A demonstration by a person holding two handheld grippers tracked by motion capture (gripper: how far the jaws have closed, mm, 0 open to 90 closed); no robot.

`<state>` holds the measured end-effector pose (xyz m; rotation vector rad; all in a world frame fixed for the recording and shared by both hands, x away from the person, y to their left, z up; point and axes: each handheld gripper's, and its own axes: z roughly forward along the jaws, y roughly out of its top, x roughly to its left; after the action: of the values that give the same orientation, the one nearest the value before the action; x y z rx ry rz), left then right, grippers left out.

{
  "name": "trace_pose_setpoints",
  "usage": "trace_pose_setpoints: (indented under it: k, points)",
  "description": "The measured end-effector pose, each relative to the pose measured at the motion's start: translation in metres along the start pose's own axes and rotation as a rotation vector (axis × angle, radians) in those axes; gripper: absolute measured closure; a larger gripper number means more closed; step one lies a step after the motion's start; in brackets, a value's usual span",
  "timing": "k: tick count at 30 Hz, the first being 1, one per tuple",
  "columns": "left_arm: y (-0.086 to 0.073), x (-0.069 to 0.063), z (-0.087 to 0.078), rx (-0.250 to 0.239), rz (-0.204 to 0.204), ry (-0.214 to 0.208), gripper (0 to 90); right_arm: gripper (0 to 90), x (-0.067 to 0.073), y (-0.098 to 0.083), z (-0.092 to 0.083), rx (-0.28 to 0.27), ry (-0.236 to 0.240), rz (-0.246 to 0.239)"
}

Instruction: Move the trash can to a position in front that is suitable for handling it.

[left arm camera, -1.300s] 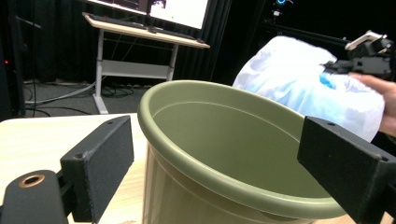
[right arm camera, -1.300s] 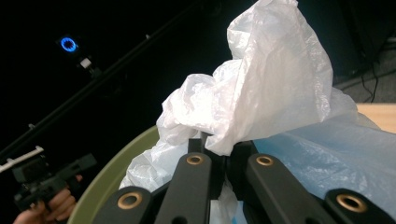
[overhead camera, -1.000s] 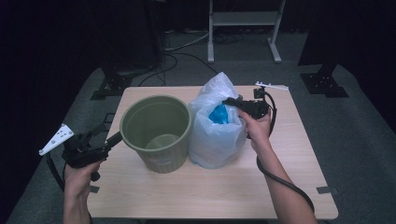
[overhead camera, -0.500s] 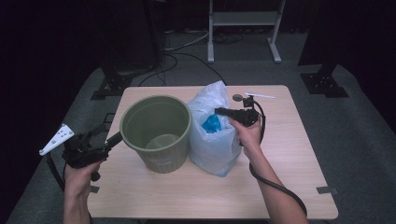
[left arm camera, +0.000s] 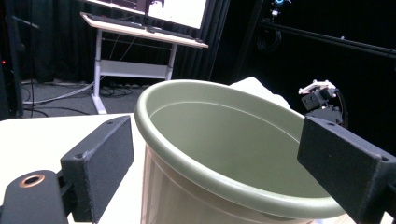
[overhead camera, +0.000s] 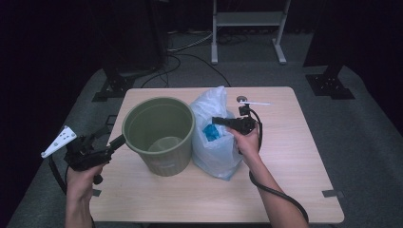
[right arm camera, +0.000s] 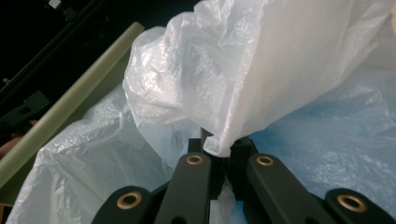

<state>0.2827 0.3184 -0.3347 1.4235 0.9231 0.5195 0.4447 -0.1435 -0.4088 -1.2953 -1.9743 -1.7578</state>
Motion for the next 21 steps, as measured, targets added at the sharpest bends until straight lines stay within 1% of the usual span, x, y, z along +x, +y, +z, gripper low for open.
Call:
trace_pose_setpoints:
  k: [4, 7, 11, 14, 15, 16, 18, 19, 21]
  points:
    - [0.000, 0.000, 0.001, 0.001, 0.000, 0.001, 9.5, 89.5, -0.002, -0.003, 0.005, 0.023, -0.004, -0.001]
    - [-0.001, 0.001, 0.001, 0.002, -0.010, 0.001, 9.5, 89.4, -0.005, -0.005, 0.007, 0.027, -0.005, 0.003]
    - [-0.001, 0.001, 0.000, -0.003, -0.007, 0.002, 9.5, 89.2, -0.008, -0.008, 0.009, 0.039, -0.007, 0.002]
    - [-0.001, 0.001, 0.001, -0.004, -0.002, -0.002, 9.5, 87.7, -0.009, -0.008, 0.007, 0.036, -0.001, -0.004]
    - [-0.001, 0.001, 0.001, -0.003, -0.001, -0.004, 9.5, 84.7, -0.009, -0.008, 0.006, 0.033, 0.006, -0.001]
    - [-0.002, 0.001, 0.002, 0.002, 0.000, -0.005, 9.5, 77.7, -0.009, -0.007, 0.003, 0.026, 0.020, 0.002]
    - [-0.004, 0.003, 0.003, 0.008, 0.001, -0.005, 9.5, 70.2, -0.009, -0.006, -0.001, 0.018, 0.042, -0.002]
    - [-0.004, 0.003, 0.003, 0.008, -0.007, -0.004, 9.5, 68.1, -0.008, -0.005, -0.004, 0.015, 0.042, -0.010]
    - [-0.005, 0.004, 0.003, 0.012, -0.009, -0.004, 9.5, 60.6, -0.006, -0.004, -0.009, 0.006, 0.040, -0.024]
